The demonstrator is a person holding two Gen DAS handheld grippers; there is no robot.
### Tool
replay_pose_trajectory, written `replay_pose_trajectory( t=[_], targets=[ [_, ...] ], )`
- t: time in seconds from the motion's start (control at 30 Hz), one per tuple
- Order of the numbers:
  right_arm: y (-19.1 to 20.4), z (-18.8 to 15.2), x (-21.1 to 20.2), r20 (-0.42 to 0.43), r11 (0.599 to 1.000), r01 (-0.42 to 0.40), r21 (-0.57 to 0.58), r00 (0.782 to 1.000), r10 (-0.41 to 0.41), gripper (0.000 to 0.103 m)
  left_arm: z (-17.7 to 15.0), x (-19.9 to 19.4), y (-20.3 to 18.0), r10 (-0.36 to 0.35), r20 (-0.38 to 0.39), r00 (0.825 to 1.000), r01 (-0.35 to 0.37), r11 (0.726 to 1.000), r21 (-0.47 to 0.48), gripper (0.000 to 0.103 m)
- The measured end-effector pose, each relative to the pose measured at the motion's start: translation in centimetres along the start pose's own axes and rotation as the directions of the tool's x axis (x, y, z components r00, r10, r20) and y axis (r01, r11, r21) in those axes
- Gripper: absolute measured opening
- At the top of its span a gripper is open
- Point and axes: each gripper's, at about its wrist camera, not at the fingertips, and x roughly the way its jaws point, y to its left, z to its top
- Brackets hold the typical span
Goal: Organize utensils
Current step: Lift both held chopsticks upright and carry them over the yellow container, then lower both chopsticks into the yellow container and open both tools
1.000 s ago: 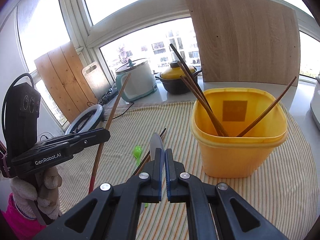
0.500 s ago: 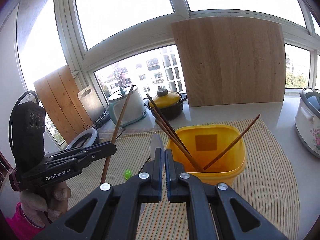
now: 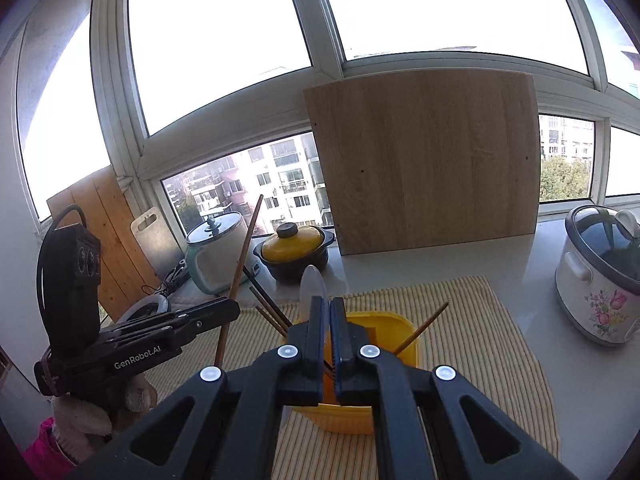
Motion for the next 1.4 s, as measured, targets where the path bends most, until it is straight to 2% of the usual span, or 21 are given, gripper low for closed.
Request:
replay_pose_trajectory(
  t=[0.43,0.63,0.8,1.17,1.4],
  targets=[
    [-2.9,1.7,1.0,0.009,0.998,0.034,0.056,0.999,-0.035,0.000,1.7,3.2,-0.8,0.005,0.044,0.999,-0.004,1.000,-0.020,0.004],
    [-3.9,1.8,1.0,0.019,0.996,0.057,0.066,0.998,-0.058,0.000,1.8,4.4,-1.8,0.030,0.065,0.997,-0.031,0.999,0.013,0.004],
    [-4.3,1.4,1.5,0.014,0.995,0.090,0.051,0.996,-0.091,0.000,1.6,5.3,-2.4,0.047,0.063,0.997,-0.050,0.998,0.044,0.004],
    [-4.7,-0.2,2.6,-0.028,0.995,0.088,0.042,0.996,-0.086,0.000,0.7,5.7,-2.5,0.056,0.061,0.997,-0.060,0.997,0.056,0.004],
    [-4.8,-1.8,3.6,-0.068,0.995,0.084,0.050,0.994,-0.081,0.000,-0.7,5.4,-2.0,0.048,0.025,0.999,-0.049,0.997,0.054,0.004]
  ],
)
